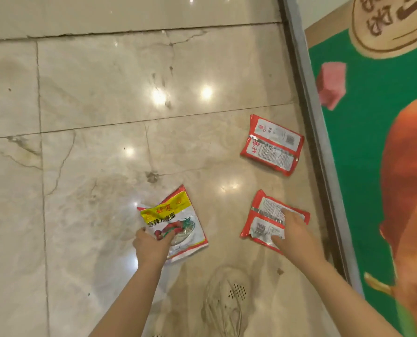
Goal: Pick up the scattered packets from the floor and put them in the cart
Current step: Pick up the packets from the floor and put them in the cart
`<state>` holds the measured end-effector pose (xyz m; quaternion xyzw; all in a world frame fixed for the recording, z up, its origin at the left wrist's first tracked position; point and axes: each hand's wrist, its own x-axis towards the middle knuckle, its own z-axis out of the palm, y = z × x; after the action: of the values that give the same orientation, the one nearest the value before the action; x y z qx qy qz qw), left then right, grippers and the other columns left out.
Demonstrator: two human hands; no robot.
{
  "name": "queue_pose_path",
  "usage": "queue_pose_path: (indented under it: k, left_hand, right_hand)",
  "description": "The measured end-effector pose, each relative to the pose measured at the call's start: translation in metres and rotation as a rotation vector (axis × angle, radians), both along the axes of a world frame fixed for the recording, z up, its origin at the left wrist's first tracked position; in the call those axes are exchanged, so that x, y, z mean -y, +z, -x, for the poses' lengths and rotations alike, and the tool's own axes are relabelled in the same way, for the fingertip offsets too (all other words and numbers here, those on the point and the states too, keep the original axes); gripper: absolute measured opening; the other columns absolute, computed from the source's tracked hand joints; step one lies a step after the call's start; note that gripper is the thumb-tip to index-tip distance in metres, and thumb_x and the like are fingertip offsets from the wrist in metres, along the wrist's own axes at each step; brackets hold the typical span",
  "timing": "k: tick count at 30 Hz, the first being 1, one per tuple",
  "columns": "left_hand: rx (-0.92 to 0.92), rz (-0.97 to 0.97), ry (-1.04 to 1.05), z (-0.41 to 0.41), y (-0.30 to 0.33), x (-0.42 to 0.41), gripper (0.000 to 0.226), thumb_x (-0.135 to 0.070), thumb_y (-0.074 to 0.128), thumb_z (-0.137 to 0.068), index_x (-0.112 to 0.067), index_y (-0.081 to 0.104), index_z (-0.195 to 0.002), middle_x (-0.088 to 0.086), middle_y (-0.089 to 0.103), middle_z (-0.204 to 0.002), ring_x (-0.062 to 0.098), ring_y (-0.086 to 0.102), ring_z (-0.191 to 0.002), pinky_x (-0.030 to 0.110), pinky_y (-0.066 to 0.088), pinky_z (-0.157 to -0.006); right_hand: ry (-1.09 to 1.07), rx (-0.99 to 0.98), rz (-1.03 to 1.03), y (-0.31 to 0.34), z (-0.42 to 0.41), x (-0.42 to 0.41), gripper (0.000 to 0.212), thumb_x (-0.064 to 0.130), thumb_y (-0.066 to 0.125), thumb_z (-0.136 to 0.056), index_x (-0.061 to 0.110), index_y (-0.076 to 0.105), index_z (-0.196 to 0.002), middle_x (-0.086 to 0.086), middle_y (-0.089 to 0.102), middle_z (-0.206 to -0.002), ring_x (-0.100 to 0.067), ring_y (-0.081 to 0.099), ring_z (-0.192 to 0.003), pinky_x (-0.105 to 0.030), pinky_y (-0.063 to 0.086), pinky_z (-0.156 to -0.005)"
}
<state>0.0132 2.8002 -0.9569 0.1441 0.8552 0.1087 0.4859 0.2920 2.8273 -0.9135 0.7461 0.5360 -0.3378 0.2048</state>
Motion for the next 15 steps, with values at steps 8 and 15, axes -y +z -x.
queue_pose_path:
  k: [8,15]
  left_hand:
    - [-0.101,-0.119,-0.126,0.000,-0.073,-0.001,0.084,-0.015,0.086,-0.063,0.001,0.037,-0.130,0.023,0.047,-0.120,0.027,0.046,-0.089,0.035,0.038,-0.074]
    - [-0.054,-0.214,-0.138,-0.004,-0.085,-0.019,0.063,-0.019,0.084,-0.067,-0.008,0.035,-0.105,0.013,0.056,-0.090,0.028,0.051,-0.078,0.032,0.036,-0.065]
  right_hand:
    - [0.160,0.127,0.160,-0.091,-0.030,-0.024,0.106,0.044,0.067,-0.081,0.018,-0.009,-0.149,-0.004,-0.002,-0.159,-0.023,0.005,-0.147,-0.049,0.017,-0.115]
    - [-0.222,0.033,-0.093,-0.103,-0.026,-0.025,0.100,0.053,0.078,-0.065,0.013,0.025,-0.140,-0.012,0.041,-0.137,-0.029,0.047,-0.123,-0.041,0.040,-0.098]
